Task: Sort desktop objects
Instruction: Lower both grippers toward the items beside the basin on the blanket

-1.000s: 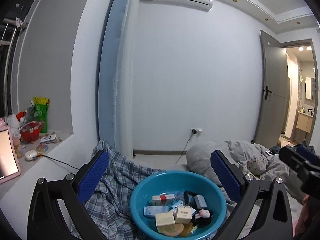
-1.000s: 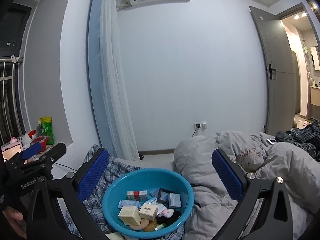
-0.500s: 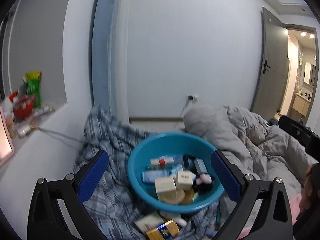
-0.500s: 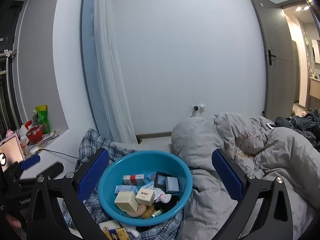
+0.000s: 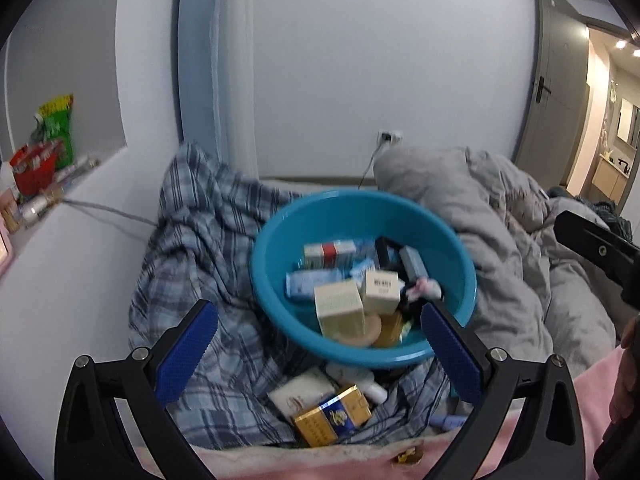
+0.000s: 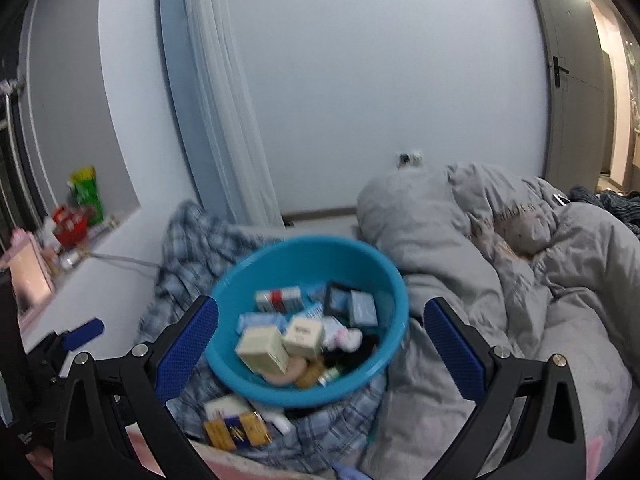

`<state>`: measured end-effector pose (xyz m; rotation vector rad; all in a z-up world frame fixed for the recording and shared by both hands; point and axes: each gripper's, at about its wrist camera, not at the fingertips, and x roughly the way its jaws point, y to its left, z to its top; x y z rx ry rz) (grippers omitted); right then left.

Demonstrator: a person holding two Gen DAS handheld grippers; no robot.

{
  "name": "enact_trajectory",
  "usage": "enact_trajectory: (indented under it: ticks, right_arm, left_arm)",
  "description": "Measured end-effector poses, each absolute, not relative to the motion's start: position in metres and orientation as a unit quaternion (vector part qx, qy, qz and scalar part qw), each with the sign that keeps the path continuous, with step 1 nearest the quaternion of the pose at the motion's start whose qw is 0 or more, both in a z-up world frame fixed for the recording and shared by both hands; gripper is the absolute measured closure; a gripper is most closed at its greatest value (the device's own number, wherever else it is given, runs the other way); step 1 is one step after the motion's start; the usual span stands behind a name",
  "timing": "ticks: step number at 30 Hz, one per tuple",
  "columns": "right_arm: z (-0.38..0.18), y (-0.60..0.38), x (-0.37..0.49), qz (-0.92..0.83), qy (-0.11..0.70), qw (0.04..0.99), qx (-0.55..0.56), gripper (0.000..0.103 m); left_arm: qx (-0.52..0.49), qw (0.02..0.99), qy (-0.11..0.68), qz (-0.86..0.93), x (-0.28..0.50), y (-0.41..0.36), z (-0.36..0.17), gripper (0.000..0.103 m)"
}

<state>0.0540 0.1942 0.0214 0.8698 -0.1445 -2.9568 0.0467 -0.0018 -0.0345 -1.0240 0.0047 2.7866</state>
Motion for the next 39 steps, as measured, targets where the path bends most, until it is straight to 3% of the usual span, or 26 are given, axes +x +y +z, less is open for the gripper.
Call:
enact_trajectory:
  ticks: [14,25,32,39]
  right_arm:
    - [-0.001,0.187,0.051,-0.948,-0.022,0.033,0.316,0.001]
    - [-0.049,0.193,0.034,-0.918,-0.043,0.042,0.392,0.001]
    - [-0.056,0.206,0.031,-0.915,-0.057,0.029,0.399,0.001]
    - [-0.056,0.209,0.03,-0.913,-0.064,0.03,0.402,0.001]
  left_arm:
    - [-0.465,0.107,-0.033,0.878,0.033,0.01,-0.122,0.0]
    - [-0.524,0.133,-0.022,0.841,0.02,0.018,-0.17,0.0]
    - [-0.552,0.147,0.029,0.821,0.017,0.031,-0.195,0.0]
    - [-0.583,0.103,0.084,0.801,0.011,0.04,-0.22,0.0]
